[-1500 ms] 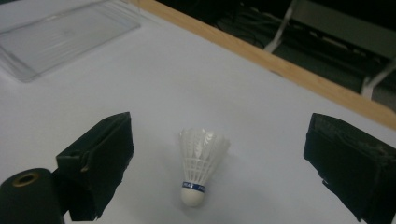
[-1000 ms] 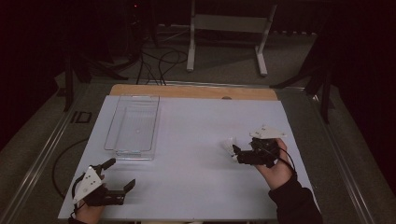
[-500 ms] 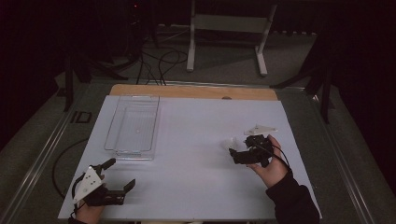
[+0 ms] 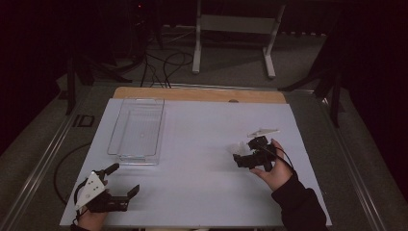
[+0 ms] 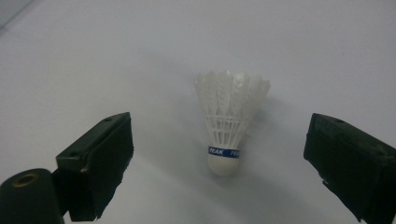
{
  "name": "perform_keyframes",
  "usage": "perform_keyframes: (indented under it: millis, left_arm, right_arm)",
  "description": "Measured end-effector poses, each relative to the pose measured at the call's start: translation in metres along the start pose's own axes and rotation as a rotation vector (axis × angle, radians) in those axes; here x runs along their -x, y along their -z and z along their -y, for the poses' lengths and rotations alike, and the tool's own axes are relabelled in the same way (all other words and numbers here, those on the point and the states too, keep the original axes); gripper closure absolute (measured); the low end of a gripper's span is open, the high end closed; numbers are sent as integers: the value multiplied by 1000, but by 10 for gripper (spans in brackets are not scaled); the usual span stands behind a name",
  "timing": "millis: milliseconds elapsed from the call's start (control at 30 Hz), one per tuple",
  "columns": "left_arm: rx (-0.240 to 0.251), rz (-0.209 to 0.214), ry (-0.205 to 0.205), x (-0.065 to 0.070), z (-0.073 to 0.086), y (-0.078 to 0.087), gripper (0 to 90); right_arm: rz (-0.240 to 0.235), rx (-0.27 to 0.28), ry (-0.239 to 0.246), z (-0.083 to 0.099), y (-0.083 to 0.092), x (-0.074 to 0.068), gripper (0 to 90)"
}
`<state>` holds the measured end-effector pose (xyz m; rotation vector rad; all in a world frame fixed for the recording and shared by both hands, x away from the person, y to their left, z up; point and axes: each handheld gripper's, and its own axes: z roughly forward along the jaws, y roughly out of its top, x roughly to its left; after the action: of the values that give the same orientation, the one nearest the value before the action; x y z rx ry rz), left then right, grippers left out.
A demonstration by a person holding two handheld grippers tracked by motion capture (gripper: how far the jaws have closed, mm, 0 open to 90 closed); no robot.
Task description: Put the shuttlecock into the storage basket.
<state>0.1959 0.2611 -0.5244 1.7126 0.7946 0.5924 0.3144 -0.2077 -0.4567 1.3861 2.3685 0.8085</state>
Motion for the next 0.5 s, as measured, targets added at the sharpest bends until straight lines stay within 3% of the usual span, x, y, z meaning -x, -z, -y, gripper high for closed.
perform_keyframes:
  millis: [200,500]
  left_arm:
    - [1,0,1,0,0,0,0]
    - [4,2,1,0,0,0,0]
  right_arm:
    - [-15,-58,-4,2,-10,0,84]
    - [-35,-161,-76,2,-20,4,88]
